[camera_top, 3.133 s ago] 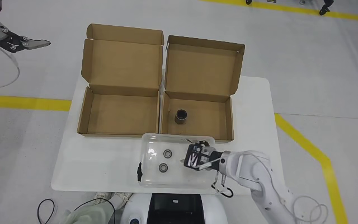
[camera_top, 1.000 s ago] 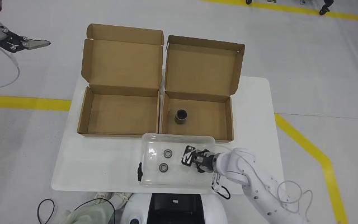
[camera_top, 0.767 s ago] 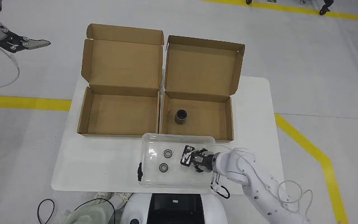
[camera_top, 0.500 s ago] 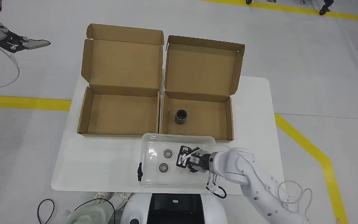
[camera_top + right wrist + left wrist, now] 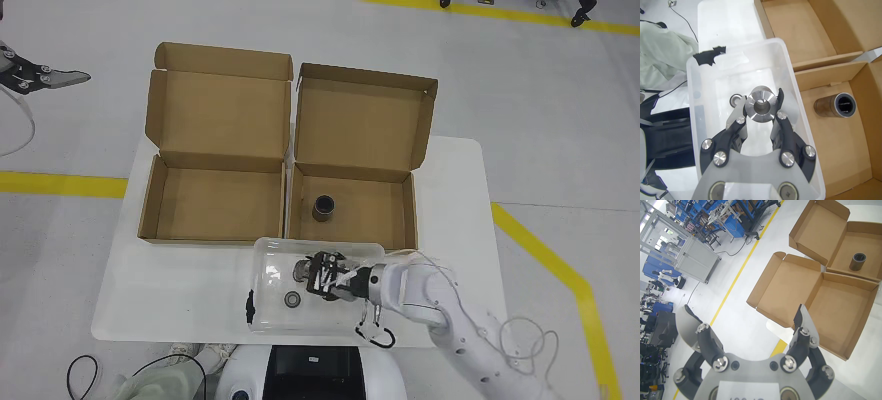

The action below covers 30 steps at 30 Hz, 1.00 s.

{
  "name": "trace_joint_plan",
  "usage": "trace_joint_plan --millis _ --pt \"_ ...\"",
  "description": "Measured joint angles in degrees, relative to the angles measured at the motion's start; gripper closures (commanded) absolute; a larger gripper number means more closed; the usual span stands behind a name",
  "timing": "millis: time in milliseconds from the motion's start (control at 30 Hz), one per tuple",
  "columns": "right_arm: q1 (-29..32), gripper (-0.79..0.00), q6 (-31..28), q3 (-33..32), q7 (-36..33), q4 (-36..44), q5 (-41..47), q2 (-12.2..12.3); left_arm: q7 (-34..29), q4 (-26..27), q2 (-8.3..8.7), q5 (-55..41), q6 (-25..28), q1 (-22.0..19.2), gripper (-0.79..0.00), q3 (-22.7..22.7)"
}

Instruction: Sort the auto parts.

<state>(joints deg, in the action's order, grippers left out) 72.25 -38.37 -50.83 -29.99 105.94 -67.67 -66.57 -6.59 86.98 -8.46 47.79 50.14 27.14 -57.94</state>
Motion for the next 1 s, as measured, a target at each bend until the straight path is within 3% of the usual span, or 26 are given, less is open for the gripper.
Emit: trace_joint_plan --millis 467,1000 --pt "-5.34 0.0 -1.53 -0.51 16.6 0.87 1.32 -0.99 0.0 0.0 0.0 0.0 0.0 0.0 -0.785 0.0" --pt "-11.73 0.0 -1.82 -0.94 23.84 3.14 2.46 -2.2 0.0 0.0 0.0 0.0 0.0 0.0 -0.785 0.0"
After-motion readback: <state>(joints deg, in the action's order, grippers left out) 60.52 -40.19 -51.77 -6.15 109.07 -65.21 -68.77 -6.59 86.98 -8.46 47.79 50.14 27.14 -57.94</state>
